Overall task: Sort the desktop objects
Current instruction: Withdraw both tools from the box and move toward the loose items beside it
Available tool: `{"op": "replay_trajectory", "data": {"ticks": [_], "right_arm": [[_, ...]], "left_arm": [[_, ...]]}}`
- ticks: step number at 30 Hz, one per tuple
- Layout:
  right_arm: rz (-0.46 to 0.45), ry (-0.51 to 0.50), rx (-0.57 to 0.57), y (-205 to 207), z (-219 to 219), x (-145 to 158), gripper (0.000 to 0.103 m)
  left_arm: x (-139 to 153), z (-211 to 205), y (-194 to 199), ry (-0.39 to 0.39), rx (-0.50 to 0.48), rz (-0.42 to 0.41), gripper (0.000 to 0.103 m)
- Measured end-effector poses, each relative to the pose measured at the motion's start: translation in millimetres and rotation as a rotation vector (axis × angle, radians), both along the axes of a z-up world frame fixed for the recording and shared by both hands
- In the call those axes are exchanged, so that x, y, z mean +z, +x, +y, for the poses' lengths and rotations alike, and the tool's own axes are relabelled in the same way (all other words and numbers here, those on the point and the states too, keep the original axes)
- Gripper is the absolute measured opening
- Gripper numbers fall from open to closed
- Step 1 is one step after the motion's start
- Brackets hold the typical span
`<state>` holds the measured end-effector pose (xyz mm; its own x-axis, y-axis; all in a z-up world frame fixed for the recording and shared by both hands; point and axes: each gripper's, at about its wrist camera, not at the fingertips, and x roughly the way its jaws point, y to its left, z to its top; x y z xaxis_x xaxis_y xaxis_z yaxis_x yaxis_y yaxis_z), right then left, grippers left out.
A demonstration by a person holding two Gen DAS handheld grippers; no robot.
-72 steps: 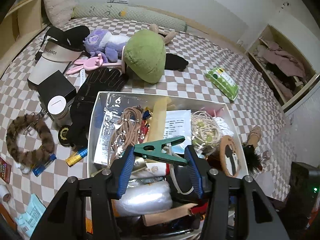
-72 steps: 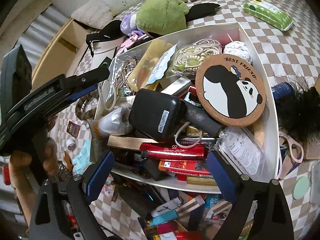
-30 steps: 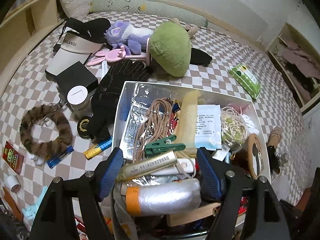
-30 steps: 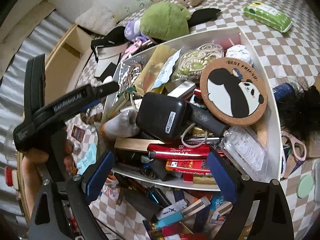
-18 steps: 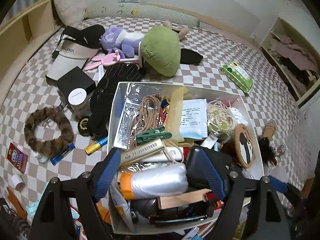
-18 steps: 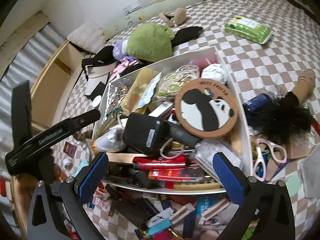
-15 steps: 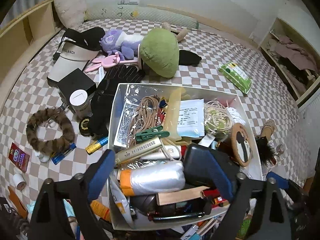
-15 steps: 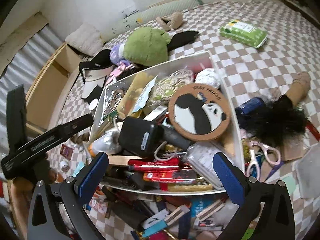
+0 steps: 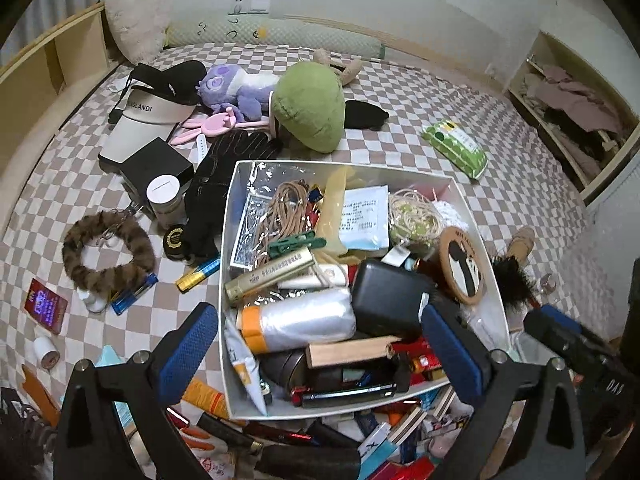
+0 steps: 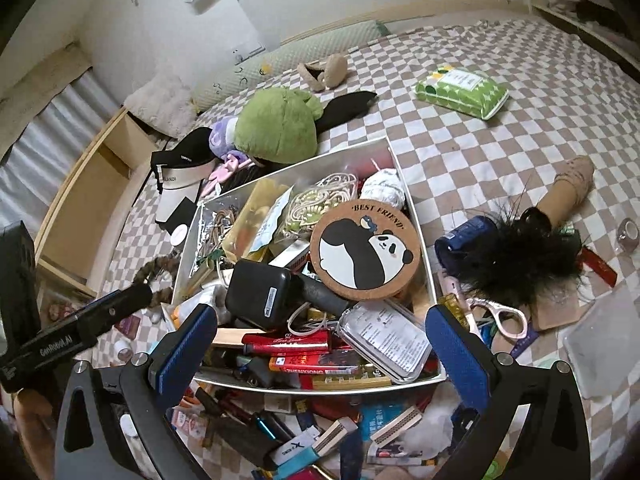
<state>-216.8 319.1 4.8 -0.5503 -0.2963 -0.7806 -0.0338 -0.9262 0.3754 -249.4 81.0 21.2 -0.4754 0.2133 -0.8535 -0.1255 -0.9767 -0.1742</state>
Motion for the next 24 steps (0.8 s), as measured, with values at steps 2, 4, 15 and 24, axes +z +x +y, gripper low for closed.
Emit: {"op": "replay_trajectory", "data": {"ticks": [2, 4, 15, 24], "right_arm": [[0.009, 0.015, 0.007, 2, -1, 2, 0.103], [0.015, 0.028, 0.014, 5, -2, 4, 0.103], [0.086, 0.111, 0.039, 25, 2, 25, 0.103], [0.159, 0.121, 0.061, 46, 13, 42, 0.103]], "left_arm": [[1, -1, 4, 0.001, -0.006, 0.0, 0.102], [3, -2, 9, 0.004, -0.012, 0.003, 0.102], [20, -6, 38, -0.005, -0.04, 0.052, 0.102], [41, -6, 68, 0.011, -0.075, 0.1, 0.102]]}}
